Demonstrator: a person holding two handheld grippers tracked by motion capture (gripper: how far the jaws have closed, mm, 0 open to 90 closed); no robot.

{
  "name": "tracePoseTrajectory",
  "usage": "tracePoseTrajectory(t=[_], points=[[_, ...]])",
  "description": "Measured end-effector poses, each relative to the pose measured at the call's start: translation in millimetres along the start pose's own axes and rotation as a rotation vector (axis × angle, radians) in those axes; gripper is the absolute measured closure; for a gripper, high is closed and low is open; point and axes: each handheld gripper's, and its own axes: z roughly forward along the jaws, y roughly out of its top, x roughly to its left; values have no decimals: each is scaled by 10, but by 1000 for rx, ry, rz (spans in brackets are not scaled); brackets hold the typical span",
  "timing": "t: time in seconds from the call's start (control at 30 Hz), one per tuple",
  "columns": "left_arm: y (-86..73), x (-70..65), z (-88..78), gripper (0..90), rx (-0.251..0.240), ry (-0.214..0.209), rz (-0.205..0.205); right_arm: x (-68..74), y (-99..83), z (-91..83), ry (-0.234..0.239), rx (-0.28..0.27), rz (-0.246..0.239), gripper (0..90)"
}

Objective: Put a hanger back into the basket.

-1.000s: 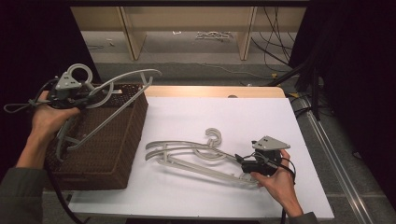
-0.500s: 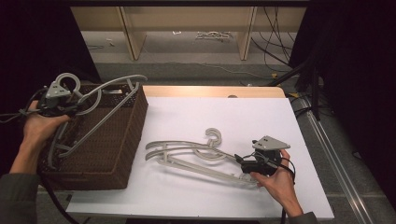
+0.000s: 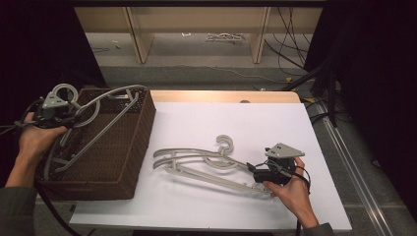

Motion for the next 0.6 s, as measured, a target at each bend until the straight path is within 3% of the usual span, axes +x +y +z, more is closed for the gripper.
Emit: tracePoseTrajectory(t=[0.27,0.6], points=[[-135,-20,145,813,69,-9,-8,-6,-10,9,1,6,1,197],[-173,-97,324,808,143,-25,27,-8,-15,19,3,7,-4,198]])
